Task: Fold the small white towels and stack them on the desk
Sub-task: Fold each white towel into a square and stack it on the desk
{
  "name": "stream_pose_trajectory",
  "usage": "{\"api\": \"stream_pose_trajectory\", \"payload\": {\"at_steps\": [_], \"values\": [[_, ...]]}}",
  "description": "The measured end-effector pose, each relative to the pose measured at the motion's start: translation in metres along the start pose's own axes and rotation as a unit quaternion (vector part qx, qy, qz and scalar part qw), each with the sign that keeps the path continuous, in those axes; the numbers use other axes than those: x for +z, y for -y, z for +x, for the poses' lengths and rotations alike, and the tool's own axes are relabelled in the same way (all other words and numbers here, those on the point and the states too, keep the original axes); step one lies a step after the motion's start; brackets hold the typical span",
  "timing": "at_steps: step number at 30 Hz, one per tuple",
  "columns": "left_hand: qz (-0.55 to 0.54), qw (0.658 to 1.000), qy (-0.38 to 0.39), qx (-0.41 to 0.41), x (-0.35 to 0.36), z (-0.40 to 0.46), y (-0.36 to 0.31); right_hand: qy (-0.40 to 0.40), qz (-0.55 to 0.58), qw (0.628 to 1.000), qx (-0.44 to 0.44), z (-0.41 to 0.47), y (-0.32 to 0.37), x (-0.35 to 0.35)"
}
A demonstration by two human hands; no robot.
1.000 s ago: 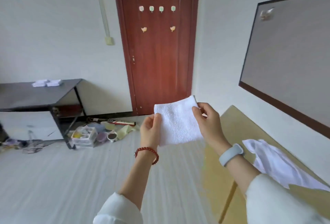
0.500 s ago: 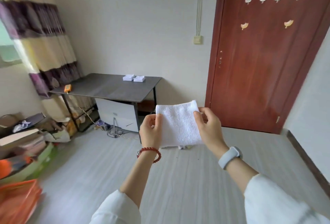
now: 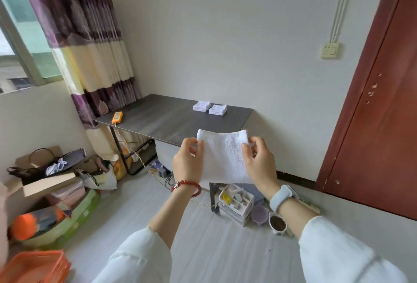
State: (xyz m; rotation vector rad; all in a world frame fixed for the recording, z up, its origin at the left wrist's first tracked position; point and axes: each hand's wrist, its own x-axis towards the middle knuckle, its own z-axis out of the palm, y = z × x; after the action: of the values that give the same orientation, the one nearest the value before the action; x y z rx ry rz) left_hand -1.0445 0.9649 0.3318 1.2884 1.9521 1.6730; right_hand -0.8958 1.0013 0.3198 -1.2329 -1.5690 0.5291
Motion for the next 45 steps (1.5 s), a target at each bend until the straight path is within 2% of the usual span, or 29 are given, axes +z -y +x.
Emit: {"api": "stream_pose_trajectory", "payload": {"at_steps": [8,14,16,22,27,36,45], "values": [[0.063,0.998,-0.016,-0.022,0.028,0.199,0.107,0.075,0.025,0.997,-0.002,0.14,-0.041,0.184],[0.071,0.996,0.023,-0.04,0.052,0.373,0.187,0.112,0.038,0.992,0.049,0.259,-0.066,0.325],[0.07,0.994,0.06,-0.058,0.067,0.426,0.209,0.125,0.035,0.989,0.074,0.296,-0.076,0.359],[0.068,0.972,0.202,-0.101,0.138,0.543,0.276,0.142,-0.002,0.977,0.157,0.384,-0.133,0.43],[0.066,0.956,0.263,-0.113,0.212,0.639,0.329,0.13,-0.024,0.969,0.207,0.472,-0.196,0.489],[0.088,0.937,0.314,-0.13,0.368,0.844,0.393,0.078,-0.009,0.955,0.284,0.657,-0.304,0.601],[0.1,0.931,0.317,-0.149,0.493,0.941,0.444,0.032,-0.052,0.95,0.307,0.776,-0.391,0.658]]}}
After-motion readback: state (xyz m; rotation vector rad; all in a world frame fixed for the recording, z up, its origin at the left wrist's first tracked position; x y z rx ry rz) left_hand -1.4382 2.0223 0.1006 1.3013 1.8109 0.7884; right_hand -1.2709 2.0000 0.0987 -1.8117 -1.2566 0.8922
